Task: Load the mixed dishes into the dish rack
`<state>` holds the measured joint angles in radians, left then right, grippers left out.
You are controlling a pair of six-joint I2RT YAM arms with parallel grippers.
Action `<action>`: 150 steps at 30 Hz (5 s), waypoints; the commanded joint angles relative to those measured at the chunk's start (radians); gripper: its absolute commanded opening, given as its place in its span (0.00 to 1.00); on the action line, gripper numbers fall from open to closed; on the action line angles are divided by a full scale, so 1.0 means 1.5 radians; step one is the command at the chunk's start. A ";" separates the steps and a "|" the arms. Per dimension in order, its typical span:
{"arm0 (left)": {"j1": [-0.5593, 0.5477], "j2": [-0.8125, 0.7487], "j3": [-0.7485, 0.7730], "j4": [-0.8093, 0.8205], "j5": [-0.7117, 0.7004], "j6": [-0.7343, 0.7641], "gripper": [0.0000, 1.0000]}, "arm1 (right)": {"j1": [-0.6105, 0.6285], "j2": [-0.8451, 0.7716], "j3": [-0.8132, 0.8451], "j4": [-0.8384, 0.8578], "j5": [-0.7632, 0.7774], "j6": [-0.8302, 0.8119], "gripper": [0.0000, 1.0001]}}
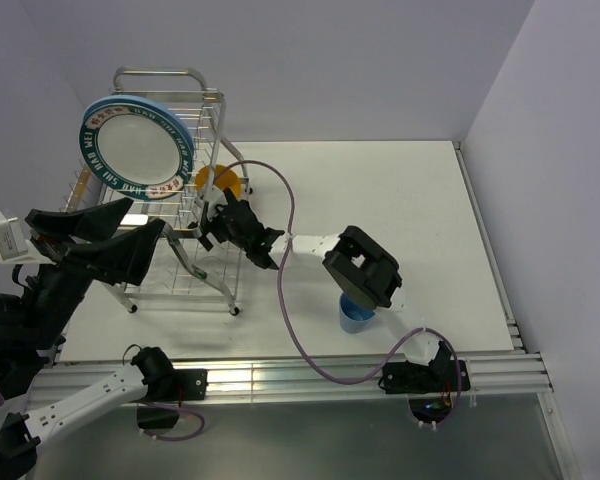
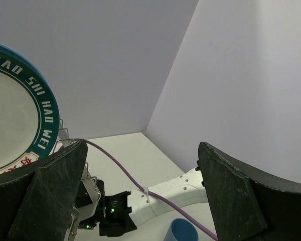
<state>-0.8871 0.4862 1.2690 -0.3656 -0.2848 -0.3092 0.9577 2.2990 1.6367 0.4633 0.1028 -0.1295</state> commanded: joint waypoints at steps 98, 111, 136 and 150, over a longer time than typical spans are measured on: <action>-0.082 0.400 -0.093 -0.021 0.169 -0.205 0.83 | 0.132 -0.778 -0.292 -0.862 0.382 0.717 0.00; -0.094 0.452 -0.064 -0.064 0.052 -0.215 0.18 | 0.235 -0.756 -0.225 -0.930 0.424 0.758 0.34; -0.094 0.158 -0.282 0.353 0.095 0.036 0.00 | 0.237 -1.216 -0.463 -0.625 0.304 0.913 1.00; -0.094 0.091 -0.334 0.494 0.208 0.091 0.00 | 0.194 -1.135 -0.455 -0.413 0.258 0.999 0.98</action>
<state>-1.0286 0.6479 0.7746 0.2558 -0.0326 -0.1955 1.2751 0.5686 0.9291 -0.2543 0.5091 1.3197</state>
